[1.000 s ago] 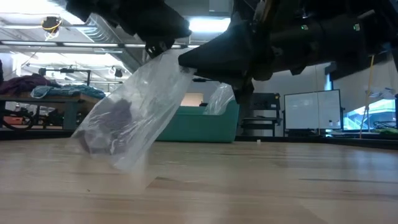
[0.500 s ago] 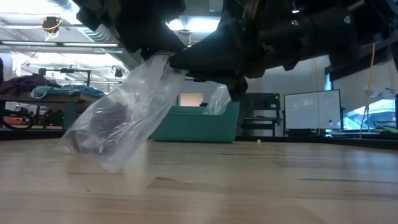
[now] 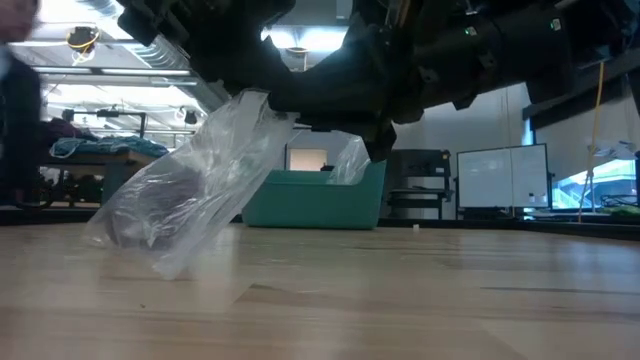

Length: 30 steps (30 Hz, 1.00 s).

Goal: Roll bandage
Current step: Close the zip bag

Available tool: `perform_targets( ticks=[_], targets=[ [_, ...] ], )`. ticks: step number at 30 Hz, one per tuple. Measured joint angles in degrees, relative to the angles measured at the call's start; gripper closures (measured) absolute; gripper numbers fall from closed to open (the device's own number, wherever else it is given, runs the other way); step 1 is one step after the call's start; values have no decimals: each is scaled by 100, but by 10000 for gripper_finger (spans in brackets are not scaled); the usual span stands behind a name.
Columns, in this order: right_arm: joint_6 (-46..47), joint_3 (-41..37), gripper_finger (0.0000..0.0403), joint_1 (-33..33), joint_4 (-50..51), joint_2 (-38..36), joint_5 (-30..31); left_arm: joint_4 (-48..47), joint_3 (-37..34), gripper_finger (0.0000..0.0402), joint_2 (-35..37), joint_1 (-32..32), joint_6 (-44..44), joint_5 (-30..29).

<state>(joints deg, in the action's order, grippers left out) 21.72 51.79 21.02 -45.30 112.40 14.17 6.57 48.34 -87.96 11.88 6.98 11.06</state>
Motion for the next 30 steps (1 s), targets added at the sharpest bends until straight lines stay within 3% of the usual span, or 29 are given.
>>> perform_targets(
  ticks=[5, 9, 12, 17, 25, 27, 30],
  targets=[
    [86, -12, 345, -4, 36, 0, 106, -36, 0, 400, 13, 246, -472, -1177],
    [189, -11, 368, -11, 77, -2, 245, -68, 144, 401, 34, 447, -891, -2113],
    [183, -2, 388, -13, 78, -7, 272, -345, 351, 401, 60, 491, -1134, -2442],
    [226, 0, 374, 40, 279, -4, 70, -400, 540, 401, 303, 415, -1401, -2991],
    [203, 3, 387, 113, 166, -4, 145, -792, 535, 401, 728, 338, -1125, -2887],
    [201, 37, 375, 109, 166, -4, 131, -927, 533, 401, 711, 327, -781, -2466],
    [48, 138, 364, 109, 260, -4, 131, -951, 527, 393, 630, 292, -349, -1366]
  ],
)
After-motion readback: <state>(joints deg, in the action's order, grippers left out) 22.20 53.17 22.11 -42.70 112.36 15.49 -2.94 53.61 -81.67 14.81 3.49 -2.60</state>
